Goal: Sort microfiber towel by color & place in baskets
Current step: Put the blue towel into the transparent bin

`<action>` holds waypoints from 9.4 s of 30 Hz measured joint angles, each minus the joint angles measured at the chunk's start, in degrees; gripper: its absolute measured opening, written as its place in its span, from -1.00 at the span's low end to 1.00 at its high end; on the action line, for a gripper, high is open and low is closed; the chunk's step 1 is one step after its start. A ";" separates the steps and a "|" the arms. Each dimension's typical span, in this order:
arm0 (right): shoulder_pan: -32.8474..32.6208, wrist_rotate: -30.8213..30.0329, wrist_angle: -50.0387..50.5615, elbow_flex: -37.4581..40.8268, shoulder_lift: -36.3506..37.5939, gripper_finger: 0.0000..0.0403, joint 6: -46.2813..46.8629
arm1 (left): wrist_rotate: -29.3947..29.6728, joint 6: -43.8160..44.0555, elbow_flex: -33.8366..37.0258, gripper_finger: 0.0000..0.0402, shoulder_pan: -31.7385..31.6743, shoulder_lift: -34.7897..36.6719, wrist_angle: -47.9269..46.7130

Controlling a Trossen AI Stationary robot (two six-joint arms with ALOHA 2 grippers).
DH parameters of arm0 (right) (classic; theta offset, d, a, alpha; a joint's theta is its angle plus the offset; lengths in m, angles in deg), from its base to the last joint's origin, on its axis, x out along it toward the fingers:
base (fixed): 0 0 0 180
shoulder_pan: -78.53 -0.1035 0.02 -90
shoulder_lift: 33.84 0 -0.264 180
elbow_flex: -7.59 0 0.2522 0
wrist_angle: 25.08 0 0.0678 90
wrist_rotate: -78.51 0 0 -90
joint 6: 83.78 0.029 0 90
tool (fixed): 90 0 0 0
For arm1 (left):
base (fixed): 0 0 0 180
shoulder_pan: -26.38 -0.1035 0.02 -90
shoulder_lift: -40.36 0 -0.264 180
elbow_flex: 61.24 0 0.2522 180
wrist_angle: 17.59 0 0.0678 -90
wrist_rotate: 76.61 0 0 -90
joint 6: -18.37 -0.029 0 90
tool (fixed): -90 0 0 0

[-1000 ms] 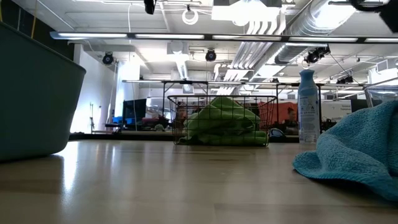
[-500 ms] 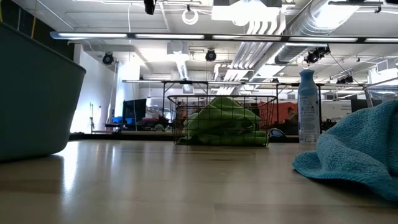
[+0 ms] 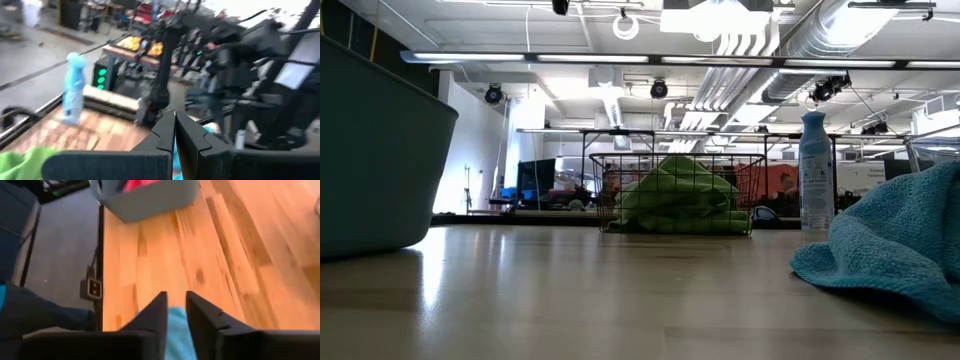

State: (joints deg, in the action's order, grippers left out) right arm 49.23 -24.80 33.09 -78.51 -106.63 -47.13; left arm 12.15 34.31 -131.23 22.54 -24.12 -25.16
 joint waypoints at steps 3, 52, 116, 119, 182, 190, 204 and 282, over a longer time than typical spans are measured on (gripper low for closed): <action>2.99 1.83 -0.46 -1.44 -1.42 -0.43 -3.30 | -2.03 -0.18 -0.02 -1.00 0.11 1.76 -0.15; 6.69 23.96 23.82 -13.09 -45.27 0.40 -25.15 | -2.64 -5.83 0.00 -1.00 0.11 4.78 -5.14; -5.36 7.32 37.31 -13.07 3.49 -1.00 6.84 | 10.00 -6.05 0.04 -1.00 0.11 4.78 1.51; -9.35 6.10 40.80 -13.09 6.28 -1.00 12.65 | 10.00 -5.51 0.04 -1.00 0.13 4.78 1.49; -15.59 22.14 35.06 8.46 -1.16 -1.00 3.83 | 11.05 -4.07 0.04 -1.00 0.11 4.75 1.33; -11.95 21.61 33.46 8.44 -8.73 -1.00 -6.47 | 11.05 -4.09 0.02 -1.00 0.11 4.75 1.31; -13.42 19.43 17.80 18.81 -7.52 -1.00 2.36 | 11.05 -4.07 0.02 -1.00 0.11 4.75 1.33; -19.14 20.86 16.27 20.03 -4.42 -0.97 15.96 | 12.14 -4.04 0.00 -1.00 0.11 4.73 0.53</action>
State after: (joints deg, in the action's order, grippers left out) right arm 30.09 -3.94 49.36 -58.48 -111.05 -31.17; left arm 24.29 30.27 -131.23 22.65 -19.38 -24.63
